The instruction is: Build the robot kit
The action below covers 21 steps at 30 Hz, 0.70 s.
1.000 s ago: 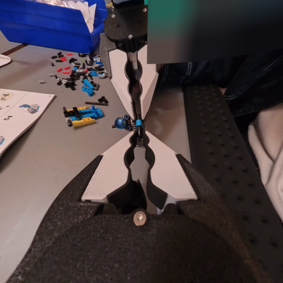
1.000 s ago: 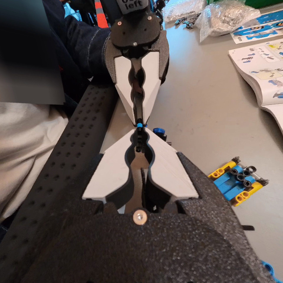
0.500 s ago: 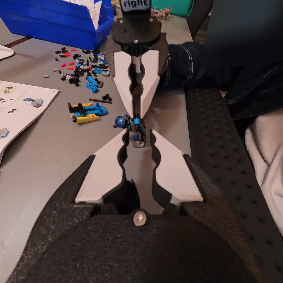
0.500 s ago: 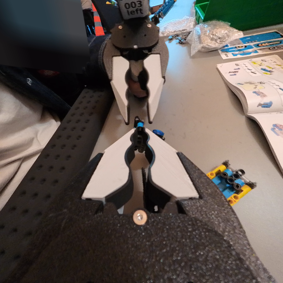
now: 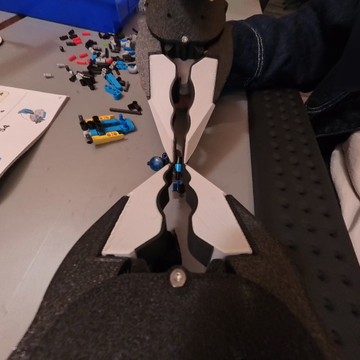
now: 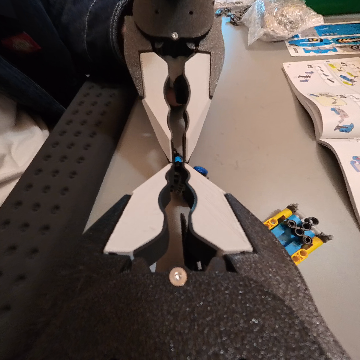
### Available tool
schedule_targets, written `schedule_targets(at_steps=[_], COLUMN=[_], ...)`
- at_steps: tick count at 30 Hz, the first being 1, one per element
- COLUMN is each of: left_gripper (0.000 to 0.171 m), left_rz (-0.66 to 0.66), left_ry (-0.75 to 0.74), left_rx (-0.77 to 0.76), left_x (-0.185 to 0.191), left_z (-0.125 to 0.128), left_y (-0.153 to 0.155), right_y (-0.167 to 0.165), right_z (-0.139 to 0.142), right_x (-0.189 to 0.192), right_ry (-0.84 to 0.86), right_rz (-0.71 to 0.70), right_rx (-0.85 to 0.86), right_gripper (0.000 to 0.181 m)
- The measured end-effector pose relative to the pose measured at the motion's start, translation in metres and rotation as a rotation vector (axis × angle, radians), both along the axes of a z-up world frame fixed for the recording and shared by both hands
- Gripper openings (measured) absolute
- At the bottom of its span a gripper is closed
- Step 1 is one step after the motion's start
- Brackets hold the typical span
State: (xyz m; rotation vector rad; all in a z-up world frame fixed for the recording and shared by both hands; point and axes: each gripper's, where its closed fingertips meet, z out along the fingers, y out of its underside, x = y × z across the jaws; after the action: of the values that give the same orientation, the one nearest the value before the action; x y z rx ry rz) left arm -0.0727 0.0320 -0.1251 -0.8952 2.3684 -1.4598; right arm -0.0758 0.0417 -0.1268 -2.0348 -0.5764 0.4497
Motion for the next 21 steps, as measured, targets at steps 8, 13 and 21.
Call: schedule_targets(at_steps=[8, 13, 21], left_gripper=[0.007, 0.008, 0.008], left_rz=[-0.006, -0.035, -0.02], left_ry=[-0.02, -0.022, -0.049], left_rx=[0.043, 0.037, 0.069], left_x=[-0.0031, -0.0072, -0.0057], left_z=[-0.0005, -0.0008, -0.0026], left_y=[0.0001, -0.0033, -0.003], right_y=[-0.0001, -0.0034, -0.0029], right_z=[-0.0006, 0.0002, 0.0015], right_x=[-0.0014, -0.0051, -0.0033], right_ry=[-0.006, -0.07, -0.115], right_rz=[0.0, 0.034, 0.028], right_rx=[-0.011, 0.017, 0.058], right_gripper=[0.006, 0.005, 0.005])
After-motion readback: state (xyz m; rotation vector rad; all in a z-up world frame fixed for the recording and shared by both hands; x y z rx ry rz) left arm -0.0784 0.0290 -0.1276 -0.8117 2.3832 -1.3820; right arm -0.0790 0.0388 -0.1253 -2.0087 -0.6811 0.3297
